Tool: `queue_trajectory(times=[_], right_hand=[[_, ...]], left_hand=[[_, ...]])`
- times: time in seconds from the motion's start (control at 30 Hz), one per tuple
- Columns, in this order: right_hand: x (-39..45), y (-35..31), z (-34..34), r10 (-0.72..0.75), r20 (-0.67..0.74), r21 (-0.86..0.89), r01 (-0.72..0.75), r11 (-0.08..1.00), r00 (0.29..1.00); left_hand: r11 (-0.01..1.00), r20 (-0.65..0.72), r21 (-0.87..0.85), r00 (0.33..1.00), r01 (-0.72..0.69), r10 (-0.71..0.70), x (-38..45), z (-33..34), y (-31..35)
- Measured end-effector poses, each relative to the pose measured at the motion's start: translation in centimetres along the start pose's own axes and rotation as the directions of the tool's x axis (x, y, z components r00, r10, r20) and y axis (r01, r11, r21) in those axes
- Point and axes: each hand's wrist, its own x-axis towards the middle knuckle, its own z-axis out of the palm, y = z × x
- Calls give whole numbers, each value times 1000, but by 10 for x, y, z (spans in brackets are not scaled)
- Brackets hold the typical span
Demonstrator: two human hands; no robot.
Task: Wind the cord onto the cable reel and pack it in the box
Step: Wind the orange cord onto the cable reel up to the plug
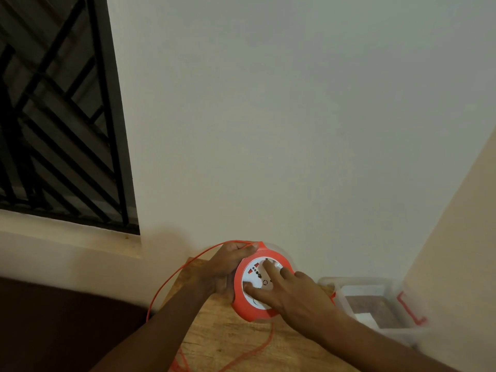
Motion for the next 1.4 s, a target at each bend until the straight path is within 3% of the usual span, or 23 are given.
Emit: queue_trajectory(times=[0.23, 0.43, 0.5, 0.57, 0.67, 0.73, 0.8, 0.87, 0.93, 1.03, 1.1, 1.2, 1.4], right_hand=[[2, -4, -17, 52, 140, -51, -46, 998, 989], [12, -3, -20, -15, 166, -194, 48, 980, 986], [13, 0, -20, 51, 113, -112, -39, 993, 992], [14, 5, -20, 220, 42, 76, -223, 972, 975], [16, 9, -18, 482, 56, 399, -462, 792, 874], [19, 10, -11, 586, 141, 659, -518, 545, 798], [21, 9, -8, 597, 242, 816, -493, 301, 765], [18, 7, -4, 554, 291, 867, -460, 193, 780], [12, 3, -1, 529, 294, 839, -480, 257, 796], [-2, 4, 2, 457, 13, 521, -396, 756, 889], [-8, 11, 6, 231, -156, 210, -197, 958, 960], [-13, 22, 7, -101, -186, -14, 100, 995, 977], [-7, 34, 10, -308, 8, -209, 303, 930, 951]], left_hand=[[1000, 25, 0, 1000, 15, -15, -3, 11, 1], [1000, 5, -1, 1000, 14, -14, -5, 15, 1], [1000, -12, -20, 1000, -4, 3, -4, 15, -1], [995, -70, -86, 997, -41, 35, -5, 19, -1], [975, -166, -169, 979, -148, 120, -4, 27, 1], [969, -192, -179, 972, -172, 137, -4, 30, 1], [968, -205, -187, 970, -170, 130, -5, 29, 1], [975, -197, -165, 974, -149, 115, -5, 26, -1], [981, -168, -149, 980, -128, 103, -5, 24, -2], [989, -142, -106, 986, -106, 91, -4, 20, 1], [993, -112, -60, 989, -99, 92, -4, 18, 4], [995, -73, -22, 993, -93, 92, -6, 21, 8], [995, 1, 96, 999, -43, 43, -5, 22, 7]])
